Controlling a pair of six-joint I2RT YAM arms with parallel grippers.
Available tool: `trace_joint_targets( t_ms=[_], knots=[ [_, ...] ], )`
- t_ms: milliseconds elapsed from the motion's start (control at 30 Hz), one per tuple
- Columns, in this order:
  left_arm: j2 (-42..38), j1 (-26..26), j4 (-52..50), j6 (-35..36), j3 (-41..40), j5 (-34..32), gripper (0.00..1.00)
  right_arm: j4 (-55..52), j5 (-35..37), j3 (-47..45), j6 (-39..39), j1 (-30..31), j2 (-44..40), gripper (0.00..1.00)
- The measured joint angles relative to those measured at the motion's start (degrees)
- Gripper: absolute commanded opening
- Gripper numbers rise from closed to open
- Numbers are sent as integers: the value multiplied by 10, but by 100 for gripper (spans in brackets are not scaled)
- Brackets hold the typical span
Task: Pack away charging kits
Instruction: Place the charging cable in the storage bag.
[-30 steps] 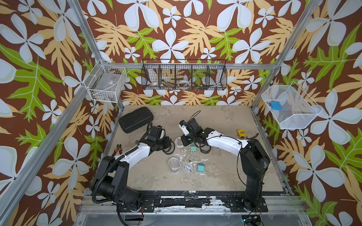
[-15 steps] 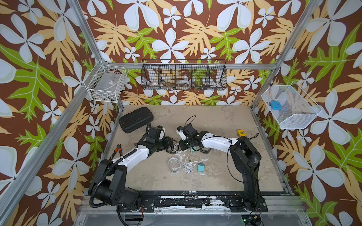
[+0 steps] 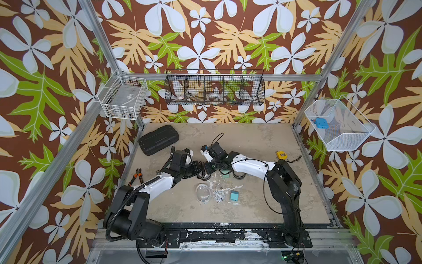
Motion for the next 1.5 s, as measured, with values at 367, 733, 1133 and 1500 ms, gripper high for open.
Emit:
trace_joint_targets(
  t_ms=[367, 733, 1133, 1500],
  knots=[
    [1, 5, 22, -11, -7, 7, 0, 11, -15, 15, 21, -23, 43, 0],
    [17, 5, 49, -17, -21, 12, 0, 29, -50, 20, 68, -39, 54, 0],
    [35, 5, 84, -31, -33, 21, 0, 55, -120, 24, 154, -45, 85, 0],
    [42, 5, 102, -42, -42, 37, 0, 83, -161, 31, 212, -45, 103, 0]
  ],
)
